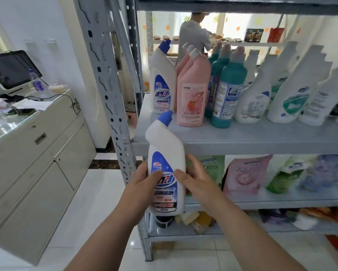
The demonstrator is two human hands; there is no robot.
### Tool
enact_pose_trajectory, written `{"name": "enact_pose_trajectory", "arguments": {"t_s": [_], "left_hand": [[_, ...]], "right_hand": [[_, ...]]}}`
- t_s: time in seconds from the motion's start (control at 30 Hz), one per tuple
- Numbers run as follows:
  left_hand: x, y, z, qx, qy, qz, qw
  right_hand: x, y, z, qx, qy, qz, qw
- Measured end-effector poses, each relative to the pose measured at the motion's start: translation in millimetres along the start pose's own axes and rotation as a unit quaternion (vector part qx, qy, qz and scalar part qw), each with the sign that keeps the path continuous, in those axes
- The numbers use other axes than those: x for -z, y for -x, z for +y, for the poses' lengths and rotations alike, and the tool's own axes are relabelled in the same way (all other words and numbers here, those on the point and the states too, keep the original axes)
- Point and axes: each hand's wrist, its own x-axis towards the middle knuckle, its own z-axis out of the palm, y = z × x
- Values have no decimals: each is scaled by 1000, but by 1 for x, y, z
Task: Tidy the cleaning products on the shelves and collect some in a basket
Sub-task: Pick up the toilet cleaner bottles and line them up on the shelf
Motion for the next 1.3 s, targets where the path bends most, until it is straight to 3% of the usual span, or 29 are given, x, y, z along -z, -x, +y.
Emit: {"name": "enact_pose_trajectory", "arguments": {"t_s": [0.2, 0.33, 0.47, 0.63, 0.8, 0.93, 1.0, 1.13, 1.3], "left_hand": [[-39, 27, -10, 11, 14, -10, 1000], [-77, 43, -26, -39, -79, 42, 995], [-126, 71, -60, -48, -206, 18, 977], [-180, 89, -84, -15, -250, 39, 967], [-194, 112, -94, -9, -166, 65, 984], [-198, 127, -101, 50, 19, 74, 996], [-203, 129, -98, 99, 116, 88, 984], [-213, 129, -90, 198, 230, 130, 944], [-206, 126, -83, 230, 331, 107, 909]], "right_hand": [[32, 24, 19, -52, -99, -9, 994], [62, 42, 32, -60, -171, 28, 983], [97, 75, 48, -32, -106, 38, 993], [128, 120, 71, 21, 6, -28, 999], [155, 138, 84, 2, -20, -76, 997], [169, 144, 91, -80, -79, -82, 990], [167, 152, 96, -94, -106, -116, 983], [153, 163, 98, -127, -203, -104, 965], [133, 160, 88, -169, -299, -94, 935]]}}
